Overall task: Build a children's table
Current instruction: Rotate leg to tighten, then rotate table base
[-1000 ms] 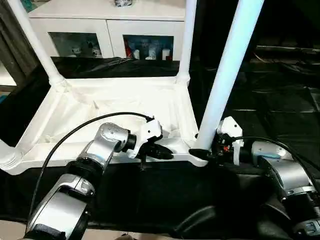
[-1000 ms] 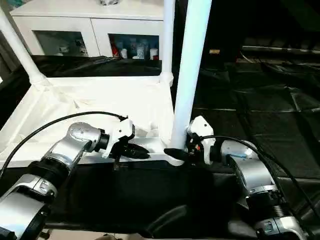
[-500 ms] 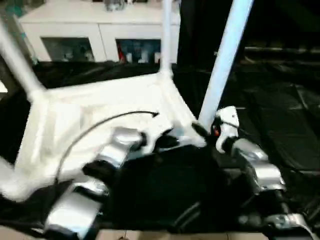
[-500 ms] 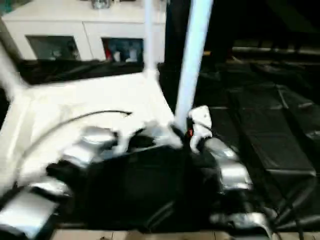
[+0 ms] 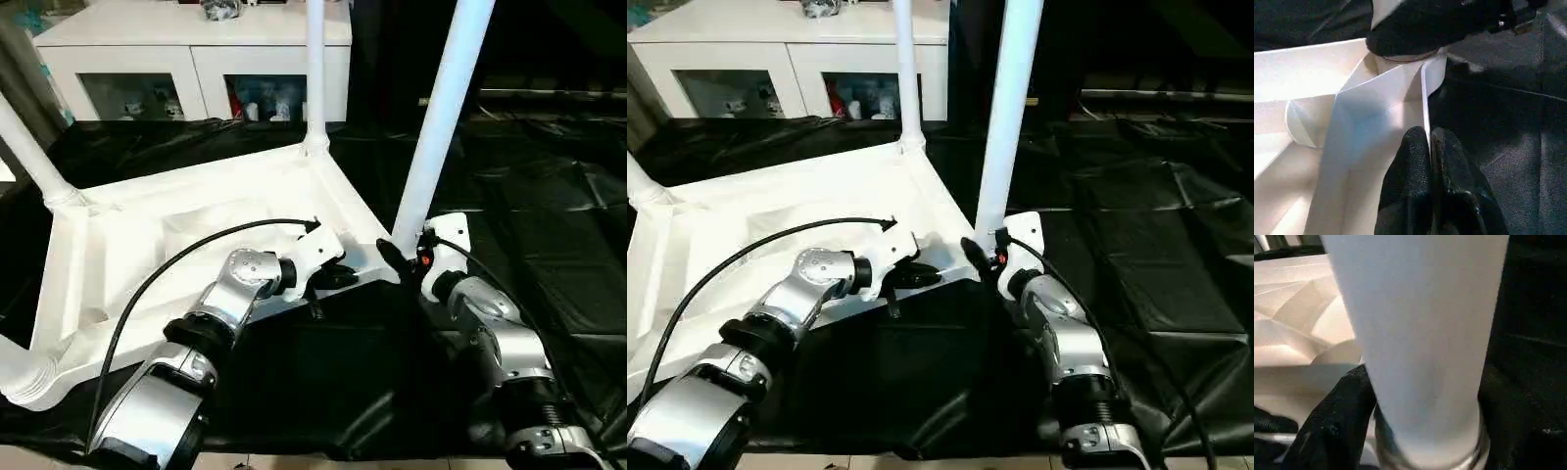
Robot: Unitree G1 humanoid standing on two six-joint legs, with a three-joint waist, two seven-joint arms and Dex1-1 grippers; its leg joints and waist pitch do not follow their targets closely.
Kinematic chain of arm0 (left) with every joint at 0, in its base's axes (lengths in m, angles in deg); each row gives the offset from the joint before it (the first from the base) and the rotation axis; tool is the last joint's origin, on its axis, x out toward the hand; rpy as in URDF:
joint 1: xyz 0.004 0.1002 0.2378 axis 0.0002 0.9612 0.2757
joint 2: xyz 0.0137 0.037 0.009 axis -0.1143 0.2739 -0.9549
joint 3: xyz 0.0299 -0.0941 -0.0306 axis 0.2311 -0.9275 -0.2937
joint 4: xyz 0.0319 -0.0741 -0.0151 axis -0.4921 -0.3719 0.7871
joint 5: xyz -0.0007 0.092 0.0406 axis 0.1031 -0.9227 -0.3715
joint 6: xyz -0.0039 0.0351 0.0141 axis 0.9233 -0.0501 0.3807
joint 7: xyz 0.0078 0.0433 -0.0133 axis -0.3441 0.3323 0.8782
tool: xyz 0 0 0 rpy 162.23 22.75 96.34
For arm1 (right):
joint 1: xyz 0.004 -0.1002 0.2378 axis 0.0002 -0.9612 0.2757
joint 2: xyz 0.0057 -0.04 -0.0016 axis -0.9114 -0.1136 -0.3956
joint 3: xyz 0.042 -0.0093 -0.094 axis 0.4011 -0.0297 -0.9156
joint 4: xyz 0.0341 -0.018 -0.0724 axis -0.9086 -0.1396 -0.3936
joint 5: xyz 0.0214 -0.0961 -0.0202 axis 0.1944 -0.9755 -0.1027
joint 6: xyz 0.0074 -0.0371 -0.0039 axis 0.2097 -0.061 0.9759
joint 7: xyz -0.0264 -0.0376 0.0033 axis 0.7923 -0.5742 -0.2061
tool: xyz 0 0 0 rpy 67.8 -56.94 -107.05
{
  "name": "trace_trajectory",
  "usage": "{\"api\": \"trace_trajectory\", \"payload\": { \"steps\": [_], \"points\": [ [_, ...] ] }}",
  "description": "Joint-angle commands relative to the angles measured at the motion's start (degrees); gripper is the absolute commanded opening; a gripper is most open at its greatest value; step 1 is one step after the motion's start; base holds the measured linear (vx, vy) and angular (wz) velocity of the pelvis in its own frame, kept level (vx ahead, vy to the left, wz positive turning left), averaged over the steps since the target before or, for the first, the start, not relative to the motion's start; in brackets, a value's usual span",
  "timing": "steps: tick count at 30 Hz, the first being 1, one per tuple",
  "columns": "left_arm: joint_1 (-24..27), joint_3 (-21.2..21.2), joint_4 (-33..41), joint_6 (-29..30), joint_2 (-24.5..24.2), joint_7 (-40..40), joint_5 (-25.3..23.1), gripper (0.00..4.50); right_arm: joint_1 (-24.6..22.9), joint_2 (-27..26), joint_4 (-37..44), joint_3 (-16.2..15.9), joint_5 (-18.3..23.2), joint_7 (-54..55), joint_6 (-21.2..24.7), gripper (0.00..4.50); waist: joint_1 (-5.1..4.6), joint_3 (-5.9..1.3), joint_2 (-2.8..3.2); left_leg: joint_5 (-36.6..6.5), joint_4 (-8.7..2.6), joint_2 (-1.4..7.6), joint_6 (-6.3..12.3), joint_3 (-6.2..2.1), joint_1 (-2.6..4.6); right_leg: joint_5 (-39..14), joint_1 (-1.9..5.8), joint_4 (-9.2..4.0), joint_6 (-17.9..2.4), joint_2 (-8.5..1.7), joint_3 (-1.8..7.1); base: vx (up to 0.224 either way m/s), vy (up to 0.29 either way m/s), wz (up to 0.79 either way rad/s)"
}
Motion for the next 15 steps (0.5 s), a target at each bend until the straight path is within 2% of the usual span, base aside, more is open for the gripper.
{"api": "trace_trajectory", "payload": {
  "steps": [1,2,3,4,5,6,7,8,9,10,11,12,13,15],
  "points": [
    [-1.3,-0.4,-0.8,-2.1,-0.1,-0.6,0.5,0.0,-1.0,1.5,3.6,0.7,1.3,-2.2,1.1,3.28,0.06,-3.28,-1.27,-13.3,-4.06,2.03,2.99,-1.06,0.5,-13.8,2.73,-4.73,-11.5,-3.11,2.3,0.0,0.0,0.0],
    [-1.3,-0.6,-0.8,-2.3,-0.1,-0.7,0.6,0.0,-1.3,1.9,4.3,0.8,1.6,-2.9,1.3,3.28,0.4,-3.33,-0.91,-12.3,-3.95,2.13,3.46,-1.06,0.6,-12.9,2.69,-4.53,-11.7,-3.23,2.37,0.0,0.0,0.0],
    [-1.4,-1.8,-0.8,-2.8,0.2,-1.4,1.5,0.0,-4.1,5.0,9.2,1.3,3.9,-8.1,2.7,3.28,0.7,-3.24,-1.28,-11.8,-3.87,2.09,4.38,-1.01,0.45,-12.3,2.97,-4.56,-11.3,-3.13,2.34,0.0,0.0,0.0],
    [-1.3,-2.6,-0.2,-3.1,0.3,-1.4,2.4,0.0,-6.1,7.5,12.0,1.4,5.2,-11.4,3.2,3.28,1.0,-3.26,-1.33,-11.5,-3.79,2.3,4.62,-1.0,0.62,-11.9,2.83,-4.47,-11.2,-3.27,2.45,0.0,0.0,0.0],
    [-1.2,-3.4,0.5,-3.2,0.4,-1.4,3.3,0.0,-7.8,9.7,14.3,1.6,6.3,-14.2,3.8,3.28,1.2,-3.32,-1.47,-10.1,-3.69,2.22,5.48,-1.06,0.18,-10.1,3.23,-4.17,-11.1,-3.25,2.4,0.0,0.0,0.0],
    [-1.1,-3.9,0.9,-3.2,0.5,-1.3,3.9,0.0,-8.6,10.9,15.3,1.6,6.9,-15.6,4.1,3.28,1.34,-3.32,-1.51,-9.6,-3.63,2.21,5.89,-1.03,0.14,-9.5,3.23,-4.15,-11.2,-3.28,2.41,0.0,0.0,0.0],
    [-1.0,-4.6,1.5,-2.7,0.5,-1.0,4.7,0.28,-9.4,12.3,16.1,1.4,7.2,-17.2,4.0,3.31,1.37,-3.43,-1.29,-8.9,-3.49,2.17,6.5,-1.03,0.17,-8.3,3.09,-3.96,-11.8,-3.27,2.35,0.0,0.0,0.0],
    [-0.9,-4.9,2.0,-2.3,0.5,-0.7,5.0,0.28,-9.8,12.9,16.5,1.4,7.3,-18.0,4.0,3.31,1.11,-3.51,-1.46,-8.6,-3.32,1.91,6.71,-1.03,-0.22,-7.8,3.36,-3.87,-12.1,-3.3,2.19,0.0,0.0,0.0],
    [-0.5,-5.4,3.5,-0.9,0.0,0.2,6.0,0.28,-10.6,14.3,17.3,1.6,7.8,-19.7,4.1,3.31,0.99,-3.46,-1.28,-8.6,-3.25,1.82,6.96,-1.0,-0.2,-8.0,3.13,-3.95,-12.4,-3.26,2.15,0.0,0.0,0.0],
    [-0.1,-5.9,5.1,0.8,-0.5,1.3,6.9,0.49,-11.3,15.4,17.9,2.0,8.4,-21.0,4.3,3.33,0.92,-3.51,-1.24,-8.8,-3.15,1.76,7.03,-0.96,-0.19,-8.2,3.22,-3.95,-12.7,-3.3,2.11,0.0,0.0,0.0],
    [0.0,-6.2,5.9,1.7,-0.8,1.9,7.4,0.49,-11.5,15.9,18.3,2.3,8.8,-21.7,4.5,3.33,1.09,-3.56,-1.14,-8.9,-3.13,2.1,7.22,-0.88,0.1,-8.0,3.03,-3.99,-14.0,-3.34,2.15,0.0,0.0,0.0],
    [0.9,-6.1,8.3,3.6,-2.0,3.9,8.1,0.65,-12.0,16.7,19.4,2.6,10.1,-23.0,5.8,3.33,1.12,-3.53,-0.99,-8.7,-3.11,2.13,7.24,-0.9,0.1,-7.8,2.96,-3.9,-14.4,-3.28,2.13,0.0,0.0,0.0],
    [1.2,-6.1,8.9,4.1,-2.4,4.5,8.2,0.65,-12.3,17.0,20.0,2.5,10.6,-23.4,6.4,3.33,1.12,-3.37,-1.07,-8.5,-3.21,2.16,7.57,-0.92,-0.08,-7.7,3.0,-3.84,-14.5,-3.07,2.08,0.0,0.0,0.0],
    [2.3,-6.4,12.0,6.9,-3.4,5.9,9.2,0.86,-12.5,17.3,21.3,1.5,11.3,-24.4,7.6,3.33,0.98,-3.29,-0.97,-9.3,-3.32,2.23,7.23,-0.92,0.14,-9.1,2.9,-3.86,-14.2,-3.01,2.04,0.0,0.0,0.0]
  ]
}}
